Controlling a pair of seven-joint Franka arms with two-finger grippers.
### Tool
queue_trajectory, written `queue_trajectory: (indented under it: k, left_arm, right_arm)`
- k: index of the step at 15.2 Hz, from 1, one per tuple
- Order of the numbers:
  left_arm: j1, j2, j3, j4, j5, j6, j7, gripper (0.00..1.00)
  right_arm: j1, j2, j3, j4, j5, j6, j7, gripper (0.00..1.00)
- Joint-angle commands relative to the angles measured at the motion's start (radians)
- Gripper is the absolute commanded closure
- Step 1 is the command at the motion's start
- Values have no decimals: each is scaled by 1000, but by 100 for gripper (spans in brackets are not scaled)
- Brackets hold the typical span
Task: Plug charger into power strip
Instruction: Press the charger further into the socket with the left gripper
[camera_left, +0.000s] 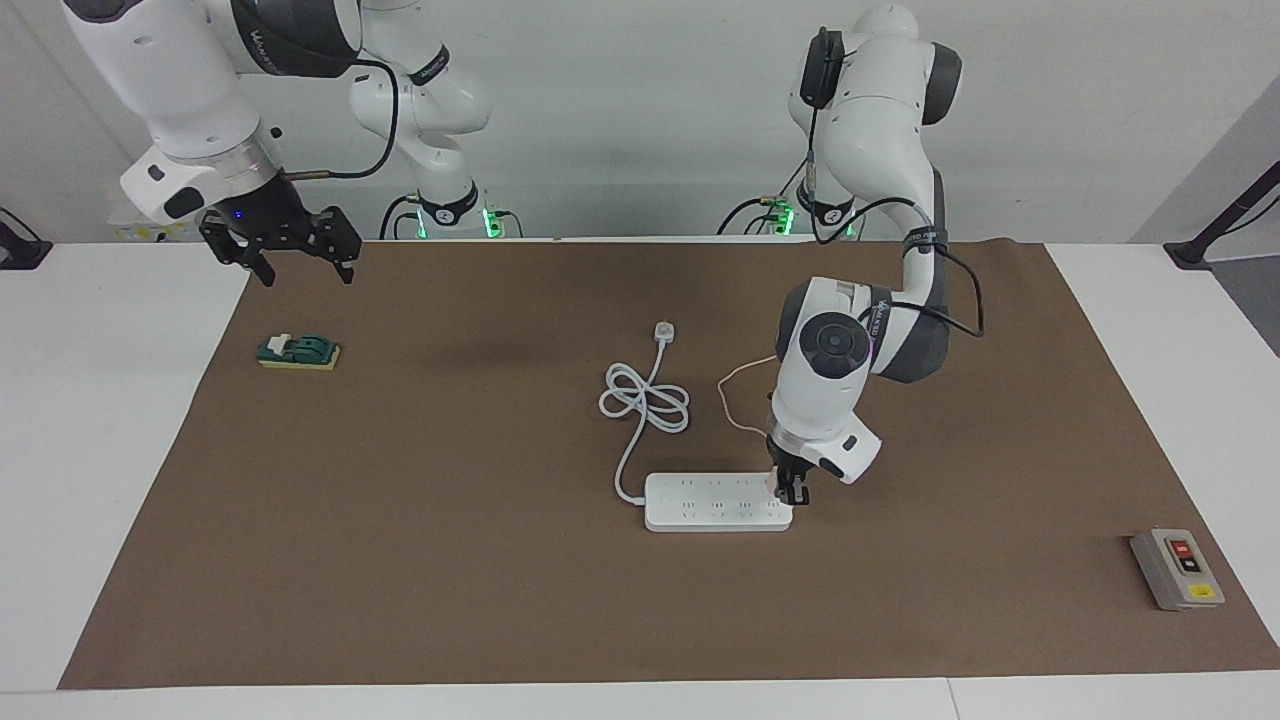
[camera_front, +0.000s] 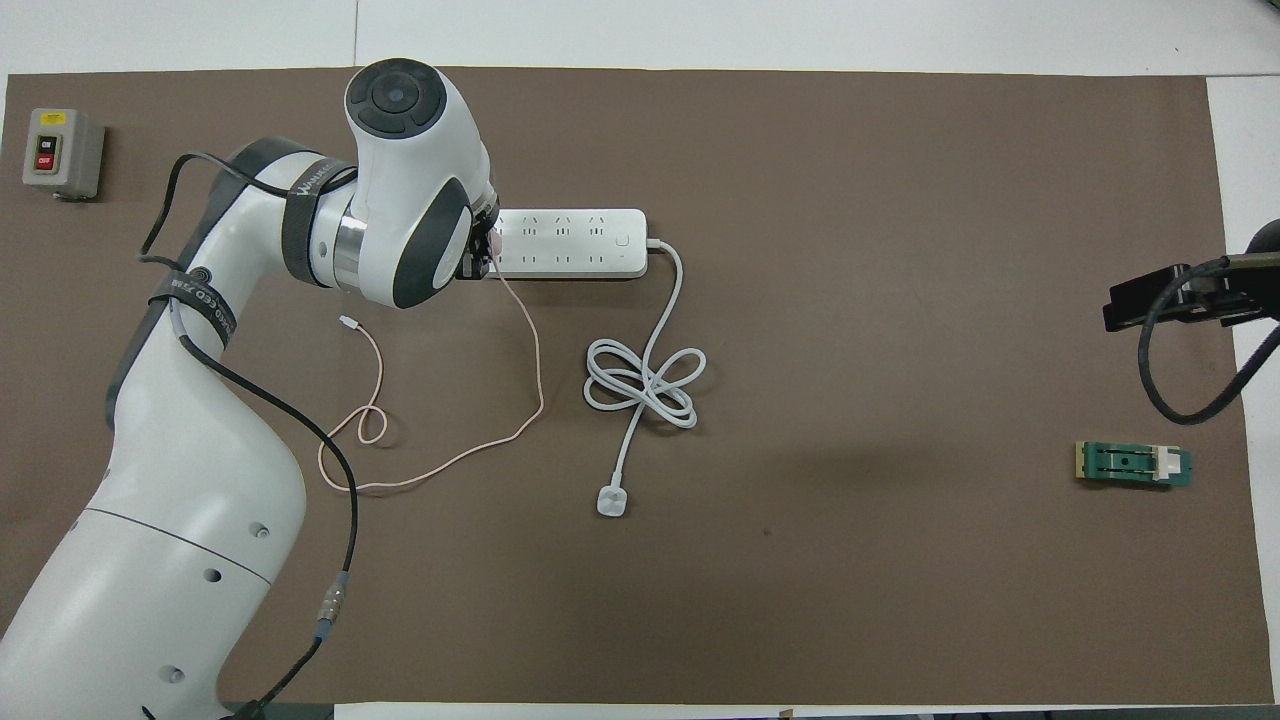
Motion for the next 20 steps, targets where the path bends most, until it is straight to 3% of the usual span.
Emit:
queue_trajectory:
  k: [1,19,20]
  left_arm:
    - [-7,43,-4,-21,-34,22,14,100]
    - [-10,42,-20,-39,-37,-4,46,100]
    - [-7,36,-20,-33,-49,-12,49,78]
  right_arm:
    - [-17,-17,9,-18,18,4,6,0]
    - [-18,-19,9,-16,18,4,5,0]
    - [-18,-19,9,-14,18,4,5,0]
